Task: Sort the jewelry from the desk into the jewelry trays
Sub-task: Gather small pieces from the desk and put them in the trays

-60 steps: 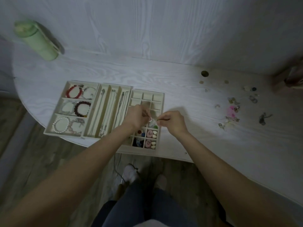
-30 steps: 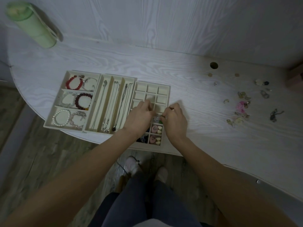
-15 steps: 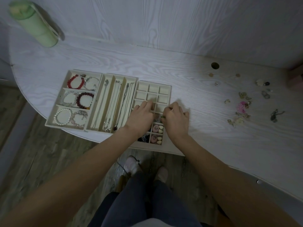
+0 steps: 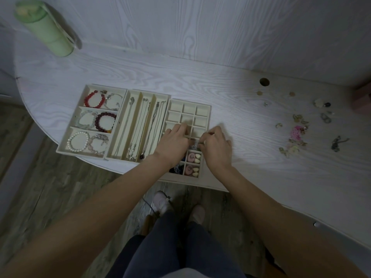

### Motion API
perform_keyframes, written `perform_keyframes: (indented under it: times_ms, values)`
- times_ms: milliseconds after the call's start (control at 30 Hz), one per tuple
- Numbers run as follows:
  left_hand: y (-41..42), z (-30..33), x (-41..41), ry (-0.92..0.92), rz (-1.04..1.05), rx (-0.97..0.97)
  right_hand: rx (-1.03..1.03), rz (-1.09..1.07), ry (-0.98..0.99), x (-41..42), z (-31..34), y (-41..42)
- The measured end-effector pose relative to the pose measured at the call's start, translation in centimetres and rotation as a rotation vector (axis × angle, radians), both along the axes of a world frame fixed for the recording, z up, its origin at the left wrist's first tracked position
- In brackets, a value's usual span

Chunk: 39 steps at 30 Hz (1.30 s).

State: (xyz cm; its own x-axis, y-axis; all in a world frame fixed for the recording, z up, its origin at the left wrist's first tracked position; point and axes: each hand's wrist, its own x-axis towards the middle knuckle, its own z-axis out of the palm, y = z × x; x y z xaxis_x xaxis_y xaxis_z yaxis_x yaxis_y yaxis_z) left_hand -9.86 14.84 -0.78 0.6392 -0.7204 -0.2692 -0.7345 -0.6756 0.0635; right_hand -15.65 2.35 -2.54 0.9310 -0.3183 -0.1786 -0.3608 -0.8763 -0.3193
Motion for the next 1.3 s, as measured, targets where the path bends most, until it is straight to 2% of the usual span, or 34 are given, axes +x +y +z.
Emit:
perform_keyframes:
  times_ms: [133,267,400,533,700,800,1067,1300]
  values:
    - [0.1,0.0,-0.1,0.002,0.005,-0.013,0.019,-0.034,-0.023,0.1,-0.1,0.2]
    - [0.0,0.2,-0.2,0.042,0.008,-0.039,0.126,-0.109,-0.119,0.0,0.3,-0.6]
    - [-0.1,0.4,-0.3,0.055,0.002,-0.044,0.175,-0.011,-0.105,-0.5,0.1,-1.6]
    - [-0.3,0.4,-0.3,0.077,0.029,-0.024,0.046,0.168,-0.039,-1.1,0.0,-1.8]
    - [-0.2,0.5,-0.2,0.091,0.026,-0.023,-0.032,0.214,-0.002,-1.0,0.3,-1.6]
    - [-0.2,0.7,-0.1,0.105,0.037,-0.047,-0.010,0.193,-0.014,-0.7,0.1,-1.7]
    - [-1.6,1.5,1.2,0.141,0.071,-0.111,0.205,0.100,-0.037,-0.1,0.7,-3.2]
    - [-6.8,2.7,1.0,0.225,0.109,-0.098,0.192,-0.029,-0.022,-1.5,1.9,-7.4]
